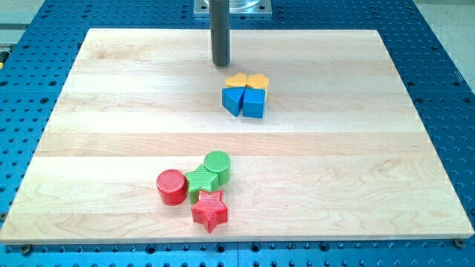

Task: Place your arm to the bottom left of triangle

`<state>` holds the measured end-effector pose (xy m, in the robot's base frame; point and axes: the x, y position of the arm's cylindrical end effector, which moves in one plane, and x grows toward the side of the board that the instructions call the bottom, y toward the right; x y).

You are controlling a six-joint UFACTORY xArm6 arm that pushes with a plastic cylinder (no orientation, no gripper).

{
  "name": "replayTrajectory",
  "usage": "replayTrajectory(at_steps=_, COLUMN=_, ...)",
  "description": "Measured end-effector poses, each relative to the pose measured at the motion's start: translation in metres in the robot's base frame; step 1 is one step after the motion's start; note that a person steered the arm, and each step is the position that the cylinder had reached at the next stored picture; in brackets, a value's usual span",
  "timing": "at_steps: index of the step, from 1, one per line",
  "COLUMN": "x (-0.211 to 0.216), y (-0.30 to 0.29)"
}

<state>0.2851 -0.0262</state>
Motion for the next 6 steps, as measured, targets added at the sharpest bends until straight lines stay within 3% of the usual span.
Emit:
replayTrajectory(at_steps=4, x=-0.019, y=-0.01)
replayTrajectory(at_steps=5, x=0.0, y=-0.008)
replayTrajectory(at_steps=6, x=0.06, y=-0.019)
